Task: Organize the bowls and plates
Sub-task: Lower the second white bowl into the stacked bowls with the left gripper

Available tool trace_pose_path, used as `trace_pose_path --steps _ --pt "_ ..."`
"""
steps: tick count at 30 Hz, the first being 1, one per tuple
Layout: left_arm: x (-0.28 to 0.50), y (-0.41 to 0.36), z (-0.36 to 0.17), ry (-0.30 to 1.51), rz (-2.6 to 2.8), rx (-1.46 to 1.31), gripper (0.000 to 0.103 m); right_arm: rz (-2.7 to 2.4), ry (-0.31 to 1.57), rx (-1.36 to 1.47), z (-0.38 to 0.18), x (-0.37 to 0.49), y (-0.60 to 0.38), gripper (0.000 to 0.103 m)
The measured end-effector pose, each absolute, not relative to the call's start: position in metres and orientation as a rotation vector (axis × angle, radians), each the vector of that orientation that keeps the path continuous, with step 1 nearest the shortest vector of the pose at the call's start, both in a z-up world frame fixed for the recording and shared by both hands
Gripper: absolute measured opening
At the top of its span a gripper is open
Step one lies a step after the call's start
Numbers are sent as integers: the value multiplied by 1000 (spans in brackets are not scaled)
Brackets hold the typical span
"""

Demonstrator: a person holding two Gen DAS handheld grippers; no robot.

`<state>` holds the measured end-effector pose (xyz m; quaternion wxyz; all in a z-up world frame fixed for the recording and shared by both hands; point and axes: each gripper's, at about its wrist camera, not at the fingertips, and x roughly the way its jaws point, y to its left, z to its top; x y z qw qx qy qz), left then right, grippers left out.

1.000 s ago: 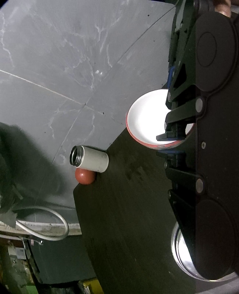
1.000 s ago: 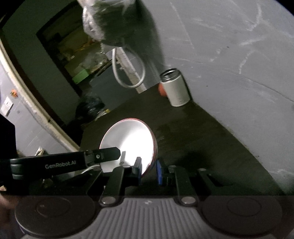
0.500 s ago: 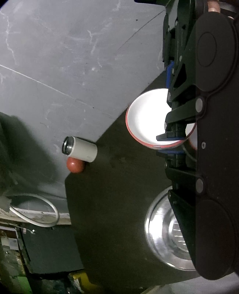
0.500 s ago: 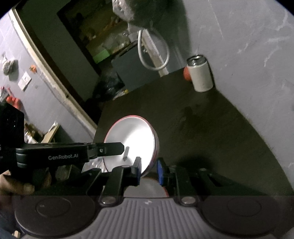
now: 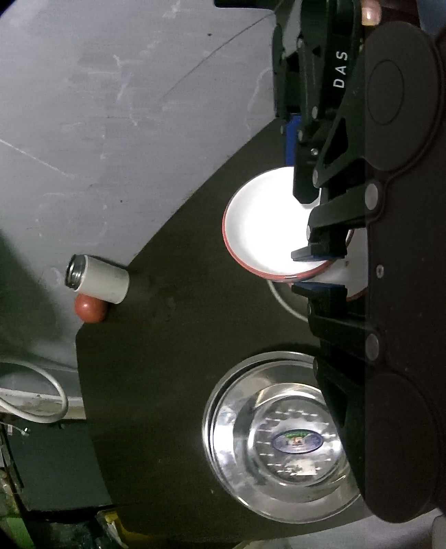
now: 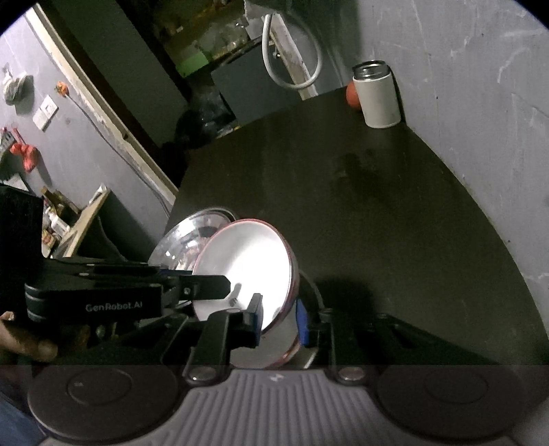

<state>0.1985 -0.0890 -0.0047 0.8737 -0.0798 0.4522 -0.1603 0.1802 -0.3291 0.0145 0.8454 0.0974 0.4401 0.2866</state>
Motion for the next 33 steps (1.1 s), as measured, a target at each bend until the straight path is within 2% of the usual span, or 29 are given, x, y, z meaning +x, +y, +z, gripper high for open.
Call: trace_pose_path --steps 17,33 --pt "191 -93 -16 1013 -291 -169 14 649 1017 112 7 176 -319 24" --pt "184 -94 -16 1045 -269 -163 14 662 1017 91 8 173 -315 25"
